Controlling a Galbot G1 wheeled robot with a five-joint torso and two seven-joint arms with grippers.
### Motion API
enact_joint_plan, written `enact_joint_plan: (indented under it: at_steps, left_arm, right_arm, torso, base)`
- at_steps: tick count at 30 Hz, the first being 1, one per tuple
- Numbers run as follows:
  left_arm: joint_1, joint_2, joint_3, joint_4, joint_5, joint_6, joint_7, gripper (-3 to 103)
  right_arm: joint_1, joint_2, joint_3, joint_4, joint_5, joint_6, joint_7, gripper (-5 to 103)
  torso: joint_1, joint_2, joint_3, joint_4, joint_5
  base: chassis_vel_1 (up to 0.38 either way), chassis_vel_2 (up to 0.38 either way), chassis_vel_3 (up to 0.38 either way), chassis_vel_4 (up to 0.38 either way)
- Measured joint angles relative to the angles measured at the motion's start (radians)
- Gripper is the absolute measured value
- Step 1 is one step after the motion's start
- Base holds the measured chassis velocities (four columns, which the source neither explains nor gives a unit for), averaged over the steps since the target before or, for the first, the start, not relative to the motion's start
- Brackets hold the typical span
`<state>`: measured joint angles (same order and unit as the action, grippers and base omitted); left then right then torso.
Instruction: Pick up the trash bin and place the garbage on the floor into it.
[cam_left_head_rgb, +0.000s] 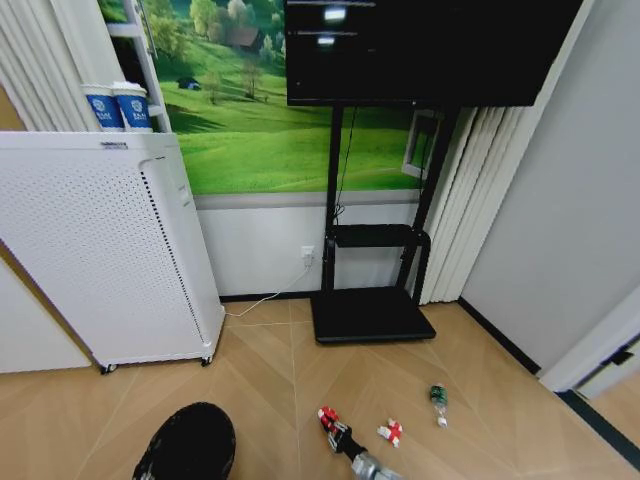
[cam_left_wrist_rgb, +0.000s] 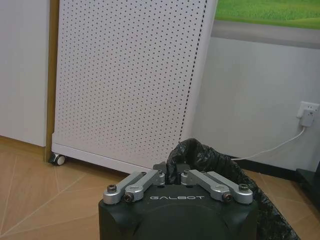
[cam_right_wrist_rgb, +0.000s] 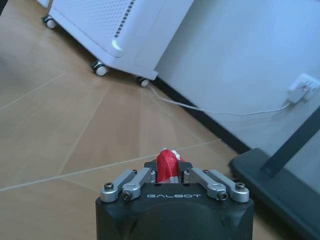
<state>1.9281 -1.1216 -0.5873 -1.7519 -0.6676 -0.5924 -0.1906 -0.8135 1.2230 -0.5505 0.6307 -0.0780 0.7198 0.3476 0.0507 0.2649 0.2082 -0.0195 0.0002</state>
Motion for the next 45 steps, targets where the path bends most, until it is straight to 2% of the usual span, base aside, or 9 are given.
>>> enact_joint_plan:
  at_steps: [3,6,9,18,27,29,34,37,45]
  left_arm:
    - [-0.019,0.017,0.007,-0.003,-0.006,0.014,-0.024,8]
    - [-0.071,0.059,0.020,0.012,-0.037,0.047,-0.065,8]
    - [-0.095,0.076,0.022,0.015,-0.052,0.057,-0.079,8]
    - [-0.120,0.084,0.037,0.021,-0.056,0.070,-0.084,8]
    - [-0.140,0.086,0.060,0.037,-0.042,0.077,-0.080,8]
    - [-0.142,0.092,0.060,0.038,-0.042,0.077,-0.081,8]
    - [-0.143,0.089,0.058,0.038,-0.042,0.078,-0.081,8]
    - [-0.134,0.069,0.055,0.033,-0.037,0.078,-0.081,8]
    - [-0.127,0.043,0.059,0.032,-0.017,0.077,-0.078,8]
  right_arm:
    - [-0.006,-0.064,0.019,0.086,-0.016,0.017,0.003,19]
    - [-0.026,-0.233,0.041,0.339,-0.015,0.029,0.006,19]
    - [-0.042,-0.308,0.054,0.502,-0.027,0.029,-0.001,19]
    - [-0.045,-0.376,0.020,0.762,-0.098,0.073,-0.047,19]
    - [0.126,-0.285,-0.179,0.729,-0.072,0.080,-0.063,19]
    - [0.201,-0.218,-0.287,0.702,-0.042,0.080,-0.065,19]
    - [0.250,-0.151,-0.387,0.691,-0.026,0.080,-0.066,19]
    - [0.288,-0.030,-0.505,0.652,-0.015,0.080,-0.065,19]
    - [0.295,0.111,-0.574,0.537,0.005,0.079,-0.064,19]
  torso:
    - [0.000,0.000,0.000,0.0002,0.0002]
    - [0.000,0.000,0.000,-0.0005,-0.0012]
    - [0.000,0.000,0.000,-0.0003,0.0004]
    - [0.000,0.000,0.000,0.0002,-0.0003]
    - [0.000,0.000,0.000,0.0005,-0.0006]
    - [0.000,0.000,0.000,0.0003,-0.0003]
    - [0.000,0.000,0.000,0.0001,-0.0005]
    - [0.000,0.000,0.000,0.0002,-0.0006]
    - [0.000,0.000,0.000,0.0001,-0.0005]
  base:
    - [0.000,0.000,0.000,0.000]
    - [0.000,0.000,0.000,0.000]
    - [0.000,0.000,0.000,0.000]
    - [0.000,0.000,0.000,0.000]
    - [0.000,0.000,0.000,0.000]
    - [0.000,0.000,0.000,0.000]
    - [0.000,0.000,0.000,0.000]
    - [0.000,0.000,0.000,0.000]
    - [0.000,0.000,0.000,0.000]
